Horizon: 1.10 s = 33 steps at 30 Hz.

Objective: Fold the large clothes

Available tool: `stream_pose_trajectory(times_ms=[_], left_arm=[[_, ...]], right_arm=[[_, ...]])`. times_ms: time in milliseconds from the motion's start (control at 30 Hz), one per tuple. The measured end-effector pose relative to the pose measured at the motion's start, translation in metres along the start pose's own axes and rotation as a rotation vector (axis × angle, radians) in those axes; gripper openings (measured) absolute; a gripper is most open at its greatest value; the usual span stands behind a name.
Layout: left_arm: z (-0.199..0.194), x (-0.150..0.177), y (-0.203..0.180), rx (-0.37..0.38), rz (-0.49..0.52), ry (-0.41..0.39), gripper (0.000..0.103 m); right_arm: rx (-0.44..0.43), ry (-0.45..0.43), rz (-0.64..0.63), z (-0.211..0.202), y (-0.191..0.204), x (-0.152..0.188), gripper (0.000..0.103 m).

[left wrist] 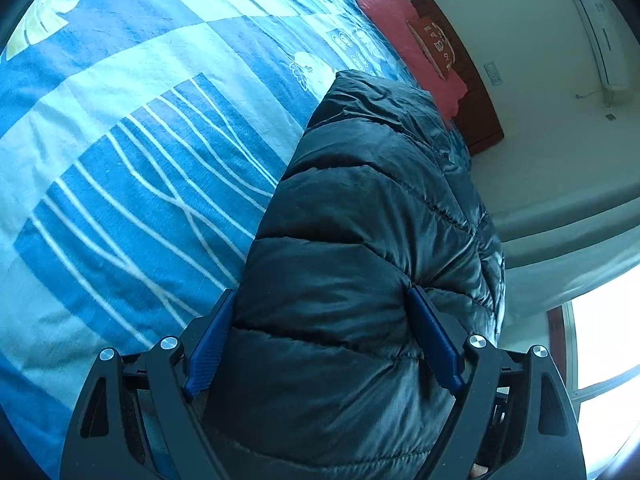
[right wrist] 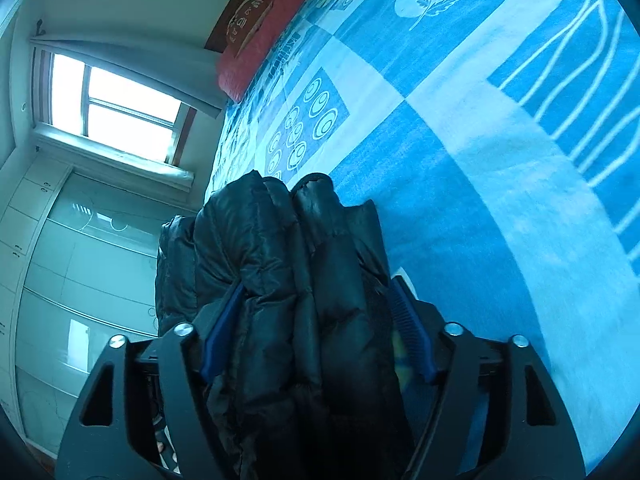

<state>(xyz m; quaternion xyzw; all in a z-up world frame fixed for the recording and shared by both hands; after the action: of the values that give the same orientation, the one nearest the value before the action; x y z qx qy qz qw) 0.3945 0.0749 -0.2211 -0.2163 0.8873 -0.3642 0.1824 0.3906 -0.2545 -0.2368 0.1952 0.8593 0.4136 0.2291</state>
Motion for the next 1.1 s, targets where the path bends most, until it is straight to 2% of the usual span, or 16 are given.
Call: stream_pose_trajectory(times_ms=[300,467,600,767,933,1100], left_arm=[[-0.035,0.018,-0.012,-0.140,0.116,-0.064,0.084],[-0.064,0.037,-0.020,-0.250,0.226,-0.127,0.084],[-0.096,0.066,-0.032,-0.343,0.349,-0.198,0.084],[-0.131,0.108,-0.040,-0.391,0.418,-0.254,0.084],[-0.159,0.143,-0.056,-0.395,0.487,-0.294,0.084],[-0.179,0.179,-0.069,-0.426,0.562,-0.322,0.085]], right_arm=[[0.048,-0.056,-0.028,-0.040,0.007,0.025,0.073],[0.171,-0.135,-0.097,-0.078,0.021,0.049,0.073],[0.341,-0.200,-0.206,-0.110,0.038,0.084,0.079],[0.515,-0.262,-0.328,-0.142,0.057,0.130,0.085],[0.574,-0.289,-0.419,-0.165,0.080,0.169,0.086],[0.592,-0.321,-0.497,-0.185,0.107,0.200,0.091]])
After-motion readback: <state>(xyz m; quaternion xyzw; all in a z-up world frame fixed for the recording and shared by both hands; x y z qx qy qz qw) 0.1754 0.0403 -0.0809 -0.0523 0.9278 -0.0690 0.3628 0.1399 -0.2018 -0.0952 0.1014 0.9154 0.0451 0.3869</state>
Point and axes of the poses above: each gripper's, at about its wrist camera, not at the fingertips, and z roughly the way its jaws point, y to its left, x to its underside, the point moved 7 cm from there along z, roughly the way its jaws point, and after that the axes turned 7 degrees about y, right-handed, at the moved point
